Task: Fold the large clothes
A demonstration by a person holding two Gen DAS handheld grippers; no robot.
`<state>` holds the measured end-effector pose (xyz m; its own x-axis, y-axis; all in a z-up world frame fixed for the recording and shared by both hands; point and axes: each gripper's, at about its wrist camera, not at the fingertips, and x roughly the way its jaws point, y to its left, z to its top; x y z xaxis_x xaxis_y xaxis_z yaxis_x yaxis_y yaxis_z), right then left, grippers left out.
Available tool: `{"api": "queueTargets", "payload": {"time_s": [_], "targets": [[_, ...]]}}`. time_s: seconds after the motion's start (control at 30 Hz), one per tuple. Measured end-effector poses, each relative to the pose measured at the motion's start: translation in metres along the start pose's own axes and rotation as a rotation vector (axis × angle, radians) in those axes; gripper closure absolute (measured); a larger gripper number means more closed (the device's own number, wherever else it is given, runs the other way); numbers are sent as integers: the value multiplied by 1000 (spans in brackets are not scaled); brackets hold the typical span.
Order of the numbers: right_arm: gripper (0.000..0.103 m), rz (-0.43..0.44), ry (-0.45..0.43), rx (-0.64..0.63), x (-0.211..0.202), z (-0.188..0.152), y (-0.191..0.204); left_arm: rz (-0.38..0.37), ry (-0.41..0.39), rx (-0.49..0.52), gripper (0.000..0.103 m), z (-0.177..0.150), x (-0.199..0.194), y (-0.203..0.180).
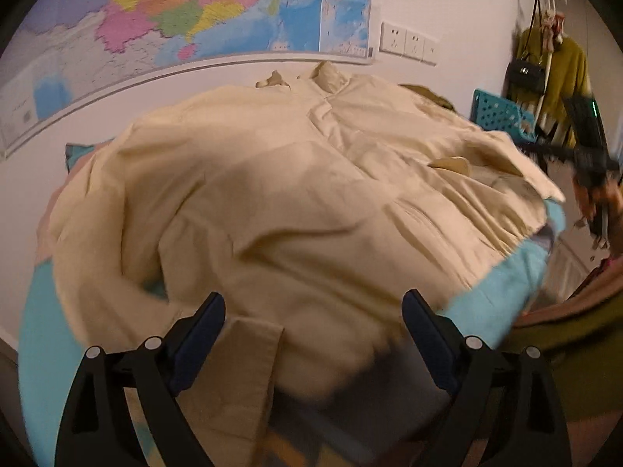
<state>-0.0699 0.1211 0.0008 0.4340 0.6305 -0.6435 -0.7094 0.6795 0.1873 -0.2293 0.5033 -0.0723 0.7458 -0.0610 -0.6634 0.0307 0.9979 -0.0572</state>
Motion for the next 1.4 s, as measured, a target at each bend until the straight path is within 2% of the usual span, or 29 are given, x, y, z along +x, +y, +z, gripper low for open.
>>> {"api": "queueTargets", "payload": {"time_s": [0.1,0.17,0.3,0.33,0.4,0.43,0.47,0.5,0.53,0.6,0.67,0.73,0.8,0.83,0.9,0.93,1.0,1.03,1.07,1.1,1.13,1.17,1.23,1.27,1.33,1.4], "targets": [[22,-35,44,47,-18,-55,-6,37,9,40,12,-16,-9,-9],[18,-85,66,29,-15,-75,-4,68,32,87,9,-20,-3,-18],[19,-128,68,40,13,-89,-6,167,91,136,9,-24,21,-28],[21,-131,56,43,19,-89,-8,200,95,134,9,-23,28,-30],[27,-130,12,70,28,-86,-12,214,76,91,8,-20,35,-29],[46,-110,-8,96,27,-85,-17,206,67,54,8,-16,38,-26],[74,-40,-28,156,30,-79,-23,200,57,-2,11,-9,42,-21],[87,1,-41,192,27,-77,-28,183,35,-55,26,-3,42,-17],[93,29,-63,232,22,-71,-31,147,17,-100,37,2,38,-14],[95,80,-88,257,6,-59,-33,102,25,-173,72,11,30,-6],[95,146,-128,246,-23,-51,-29,57,30,-231,81,19,16,1],[95,182,-158,223,-49,-44,-22,31,18,-243,84,23,-3,1],[95,212,-149,218,-64,-42,-19,-3,26,-231,84,26,-22,-2],[95,194,-121,212,-63,-43,-19,-6,39,-204,83,24,-26,-4],[91,130,1,174,-46,-50,-17,14,85,-148,75,17,-21,-9],[85,94,69,163,-34,-56,-18,29,133,-107,73,10,-12,-13],[68,43,182,143,-13,-66,-19,34,198,-52,56,0,1,-19],[52,-10,212,121,-9,-70,-20,44,193,-14,56,-4,1,-22],[43,-27,236,114,-9,-74,-22,52,167,16,54,-4,-3,-22],[43,-33,240,114,-14,-75,-25,49,140,39,44,-5,-11,-21],[43,-33,235,111,-18,-74,-26,48,109,53,38,-4,-23,-19],[41,-22,229,99,-28,-73,-28,44,76,62,36,-4,-34,-16],[39,-10,229,14,-52,-69,-22,-28,-25,72,31,-3,-65,-7],[37,12,212,-31,-64,-66,-18,-39,-61,73,24,-3,-76,-3],[37,89,137,-81,-86,-55,-12,-2,-139,77,21,8,-92,2],[32,138,32,-87,-96,-33,-11,22,-156,87,21,25,-85,1]]}}
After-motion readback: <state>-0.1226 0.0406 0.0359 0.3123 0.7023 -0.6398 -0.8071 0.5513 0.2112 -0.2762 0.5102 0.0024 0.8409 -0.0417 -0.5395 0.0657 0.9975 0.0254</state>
